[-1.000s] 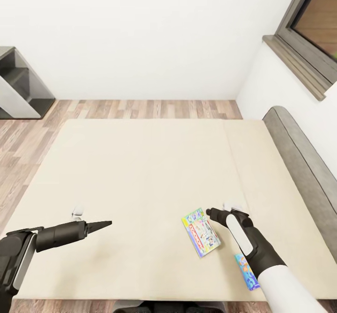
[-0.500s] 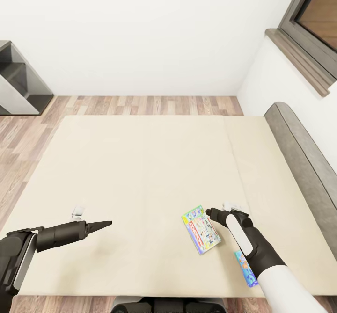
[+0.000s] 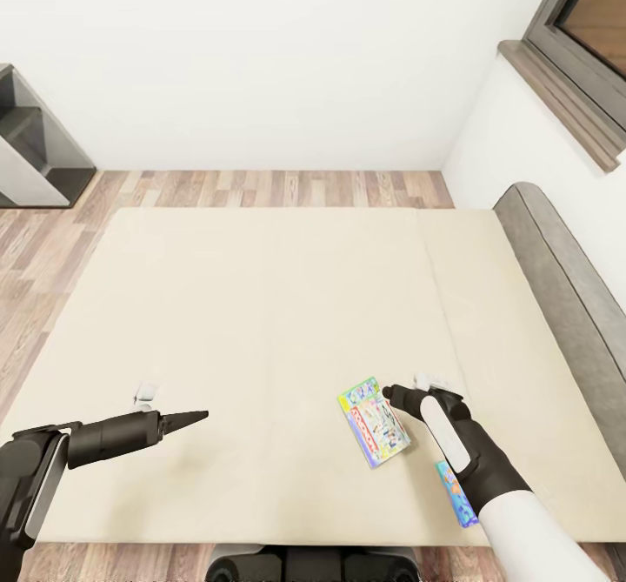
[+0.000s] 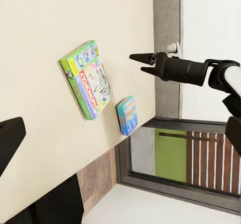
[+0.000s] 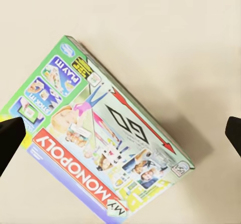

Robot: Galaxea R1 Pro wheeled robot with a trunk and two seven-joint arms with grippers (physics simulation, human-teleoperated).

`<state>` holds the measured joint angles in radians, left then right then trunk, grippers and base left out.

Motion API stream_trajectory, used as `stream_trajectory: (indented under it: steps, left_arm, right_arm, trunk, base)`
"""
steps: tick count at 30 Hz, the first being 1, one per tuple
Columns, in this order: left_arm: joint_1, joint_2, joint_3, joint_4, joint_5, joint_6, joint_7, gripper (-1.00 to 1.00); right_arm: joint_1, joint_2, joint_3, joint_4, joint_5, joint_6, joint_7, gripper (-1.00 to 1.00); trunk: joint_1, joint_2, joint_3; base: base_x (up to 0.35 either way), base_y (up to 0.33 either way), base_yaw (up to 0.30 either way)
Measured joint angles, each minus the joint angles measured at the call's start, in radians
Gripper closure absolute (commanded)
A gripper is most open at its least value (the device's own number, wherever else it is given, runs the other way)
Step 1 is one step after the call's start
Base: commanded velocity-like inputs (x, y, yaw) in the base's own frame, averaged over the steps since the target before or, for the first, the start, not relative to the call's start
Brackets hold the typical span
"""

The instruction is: Put all the toys in the child's room - the three board games (two on the bed and one on the table), the two jigsaw puzzles on the table, and the tennis ball on the table - inside the toy box on the table in the child's room.

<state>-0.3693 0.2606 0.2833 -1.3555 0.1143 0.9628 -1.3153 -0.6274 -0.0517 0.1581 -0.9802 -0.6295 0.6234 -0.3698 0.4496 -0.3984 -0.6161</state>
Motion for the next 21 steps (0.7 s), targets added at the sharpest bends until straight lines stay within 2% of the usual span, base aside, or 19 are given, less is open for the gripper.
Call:
stream_trajectory:
  steps: [7,13,21]
  left_arm:
    - [0.0,-0.007,-0.001,0.001,-0.001,0.0,0.001,-1.0]
    - [0.0,-0.04,-0.002,0.001,-0.004,-0.002,0.004,-1.0]
    - [0.0,-0.069,-0.005,-0.004,-0.002,-0.006,-0.004,-1.0]
  right_arm:
    - [-0.004,0.002,-0.005,0.006,0.004,0.015,0.014,-1.0]
    - [-0.016,0.0,-0.005,0.004,0.006,0.018,0.016,-1.0]
    - [-0.033,0.001,-0.003,0.003,0.006,0.019,0.016,-1.0]
  trunk:
    - [0.0,0.0,-0.012]
    - [0.0,0.0,-0.021]
    - [0.0,0.0,-0.035]
  base:
    - [0.0,0.0,0.0]
    - [0.0,0.0,0.0]
    - [0.0,0.0,0.0]
